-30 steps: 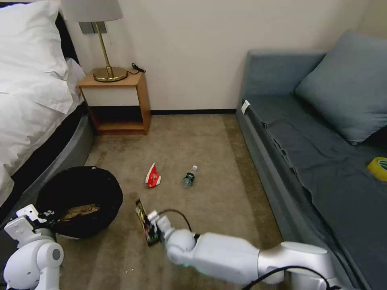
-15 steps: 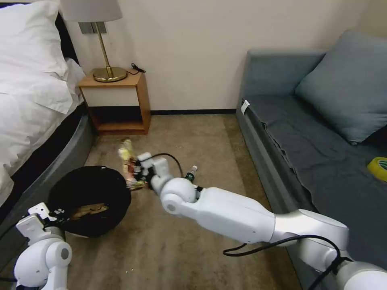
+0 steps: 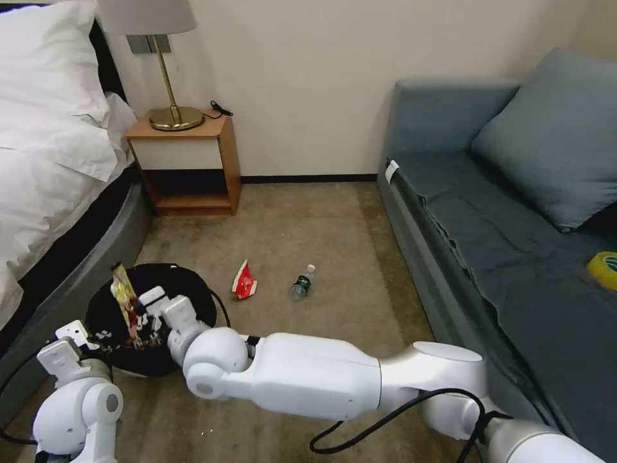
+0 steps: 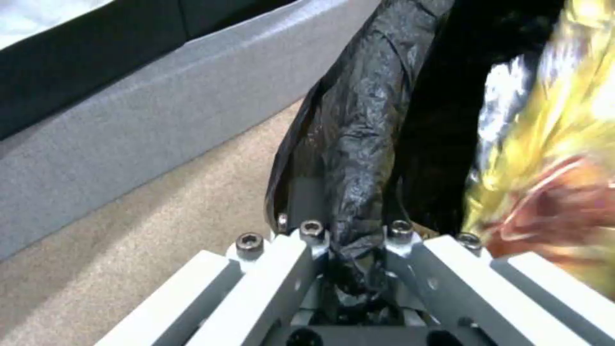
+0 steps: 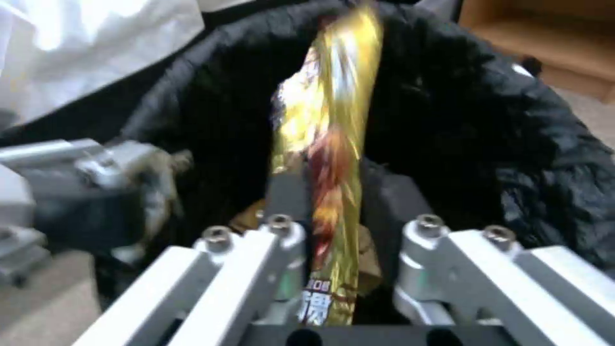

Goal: Pick up the trash bin, then pick up the garbage on the floor and place it into the trash bin.

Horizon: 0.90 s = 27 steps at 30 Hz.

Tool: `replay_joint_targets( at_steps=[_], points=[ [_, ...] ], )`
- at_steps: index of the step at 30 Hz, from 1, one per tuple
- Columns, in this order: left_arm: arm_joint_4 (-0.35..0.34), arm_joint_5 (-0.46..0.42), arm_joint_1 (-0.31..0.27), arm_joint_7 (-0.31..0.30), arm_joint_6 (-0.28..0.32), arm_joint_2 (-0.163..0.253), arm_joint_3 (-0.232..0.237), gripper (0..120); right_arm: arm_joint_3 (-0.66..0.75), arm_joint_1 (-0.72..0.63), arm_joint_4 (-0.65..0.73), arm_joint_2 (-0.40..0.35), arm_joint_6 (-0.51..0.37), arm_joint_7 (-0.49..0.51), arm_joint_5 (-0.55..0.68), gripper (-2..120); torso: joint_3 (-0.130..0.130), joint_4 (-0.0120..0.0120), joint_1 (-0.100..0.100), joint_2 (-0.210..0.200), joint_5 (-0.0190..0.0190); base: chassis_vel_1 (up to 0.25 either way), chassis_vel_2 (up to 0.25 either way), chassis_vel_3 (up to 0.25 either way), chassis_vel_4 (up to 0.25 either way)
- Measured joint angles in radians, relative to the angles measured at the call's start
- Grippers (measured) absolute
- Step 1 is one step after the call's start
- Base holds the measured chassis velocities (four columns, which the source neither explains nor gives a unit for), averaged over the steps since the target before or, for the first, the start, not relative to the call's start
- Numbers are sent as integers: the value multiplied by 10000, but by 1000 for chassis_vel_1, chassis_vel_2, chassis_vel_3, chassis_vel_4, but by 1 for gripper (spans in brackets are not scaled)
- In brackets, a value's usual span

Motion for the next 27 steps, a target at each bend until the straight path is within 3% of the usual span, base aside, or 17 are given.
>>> replay_joint_targets(
  at_steps=[6, 10, 11, 14, 15, 18, 19, 22, 23, 26, 27],
  points=[
    [-21, -12, -2, 0, 1, -11, -8, 2, 81, 36, 137, -380, 34, -25, -179, 42, 0, 1, 0, 0, 2, 0, 0, 0, 0],
    [-56, -67, 11, -1, 1, 29, -22, 2, 945, 112, 836, -1285, 379, -439, -691, 61, 0, 1, 0, 0, 3, 0, 0, 0, 0],
    [-56, -67, 11, -1, 1, 29, -22, 2, 945, 112, 836, -1285, 379, -439, -691, 61, 0, 1, 0, 0, 3, 0, 0, 0, 0],
    [-95, -150, 34, -1, 4, 106, -52, 2, 2329, -212, 1672, -2281, 1208, -1450, -2270, 74, 0, 0, 0, 0, 6, 0, 0, 0, 0],
    [-95, -150, 34, -1, 4, 106, -52, 2, 2329, -212, 1672, -2281, 1208, -1450, -2270, 74, 0, 0, 0, 0, 6, 0, 0, 0, 0],
    [-184, -249, 87, 5, 10, 186, -87, 2, 4348, -1093, 3119, -3539, 1567, -2249, -3776, 89, -1, 3, 0, 0, 8, 0, 0, 0, 0],
    [-184, -249, 87, 5, 10, 186, -87, 2, 4348, -1093, 3119, -3539, 1567, -2249, -3776, 89, -1, 3, 0, 0, 8, 0, 0, 0, 0],
    [-246, -335, 165, 10, 12, 262, -138, 2, 6358, -2554, 4270, -5190, 1914, -2680, -4773, 99, 0, -2, 0, 0, 9, 0, 0, 0, 0],
    [-246, -335, 165, 10, 12, 262, -138, 2, 6358, -2554, 4270, -5190, 1914, -2680, -4773, 99, 0, -2, 0, 0, 9, 0, 0, 0, 0],
    [-260, -425, 191, 55, -8, 311, -186, 2, 8245, -4185, 5418, -6061, 1944, -2888, -5407, 100, 0, -6, 1, 0, 9, 0, 0, 0, 0],
    [-259, -441, 200, 62, -33, 322, -247, 2, 9329, -5278, 6093, -6223, 1827, -2731, -5783, 100, -1, -3, 0, 0, 8, 0, 0, 0, 0]
  ],
)
